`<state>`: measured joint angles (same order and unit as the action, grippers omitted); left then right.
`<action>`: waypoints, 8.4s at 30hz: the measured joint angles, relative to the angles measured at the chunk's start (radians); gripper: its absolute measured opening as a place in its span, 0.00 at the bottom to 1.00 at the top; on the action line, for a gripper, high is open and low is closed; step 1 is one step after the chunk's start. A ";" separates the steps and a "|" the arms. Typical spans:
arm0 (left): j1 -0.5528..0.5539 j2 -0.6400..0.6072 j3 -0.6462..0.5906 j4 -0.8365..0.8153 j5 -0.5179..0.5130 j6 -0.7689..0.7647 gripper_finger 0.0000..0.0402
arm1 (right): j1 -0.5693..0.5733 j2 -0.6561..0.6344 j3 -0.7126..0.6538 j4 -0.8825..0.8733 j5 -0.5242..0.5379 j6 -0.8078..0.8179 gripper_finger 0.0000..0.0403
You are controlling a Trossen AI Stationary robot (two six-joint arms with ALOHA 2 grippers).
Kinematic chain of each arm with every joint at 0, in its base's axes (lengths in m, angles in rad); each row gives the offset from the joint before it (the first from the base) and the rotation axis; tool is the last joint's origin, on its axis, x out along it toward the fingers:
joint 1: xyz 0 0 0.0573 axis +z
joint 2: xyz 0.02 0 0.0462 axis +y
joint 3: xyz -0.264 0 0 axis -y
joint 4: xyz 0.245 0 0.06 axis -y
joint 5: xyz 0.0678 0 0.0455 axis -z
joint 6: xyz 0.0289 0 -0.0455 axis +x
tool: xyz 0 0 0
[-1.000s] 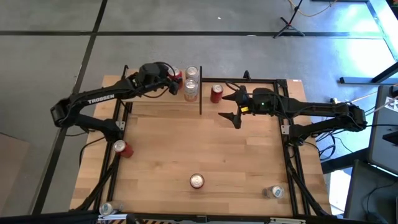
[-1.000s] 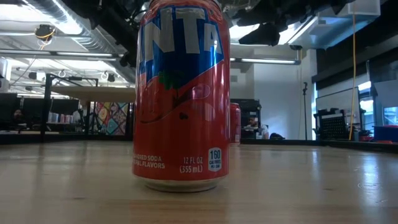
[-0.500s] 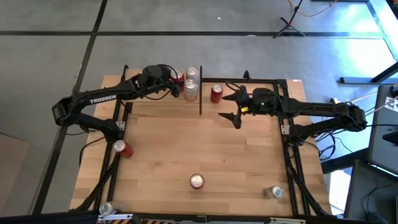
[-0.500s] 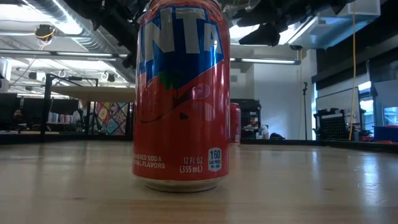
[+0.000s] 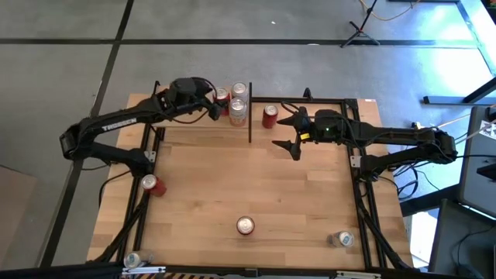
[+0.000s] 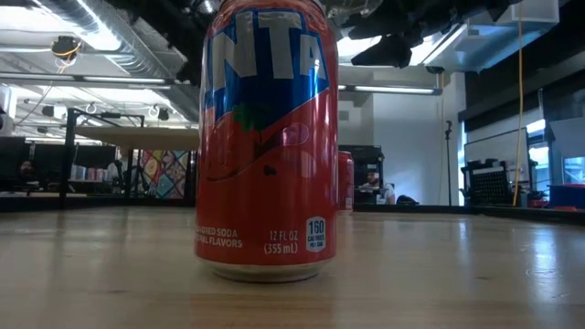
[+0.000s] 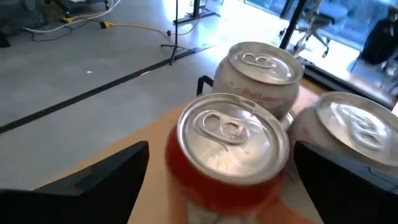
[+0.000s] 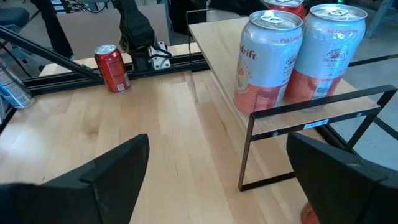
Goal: Place canned beverage on shelf
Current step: Put the top orange soda can on the shelf, then put the orange soda can on the shelf aligned with the other orange soda can, then put the top red soda can on the shelf
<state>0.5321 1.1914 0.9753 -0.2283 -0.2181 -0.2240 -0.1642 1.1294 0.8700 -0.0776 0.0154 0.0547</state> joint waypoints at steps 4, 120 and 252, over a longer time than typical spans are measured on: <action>0.000 -0.054 0.078 -0.169 0.000 0.064 0.97 | 0.000 0.000 0.000 0.001 0.000 0.000 0.91; -1.119 0.613 0.184 0.179 -0.239 -0.372 0.98 | 0.674 0.594 0.000 0.304 0.130 0.568 0.91; -0.076 -0.189 0.263 -0.531 0.413 0.188 0.85 | 0.127 0.192 0.001 0.005 0.196 0.463 0.91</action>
<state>0.4564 1.0022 1.2383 -0.7588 0.1952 -0.0358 -0.0376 1.3217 0.8707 -0.0724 0.2119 0.5182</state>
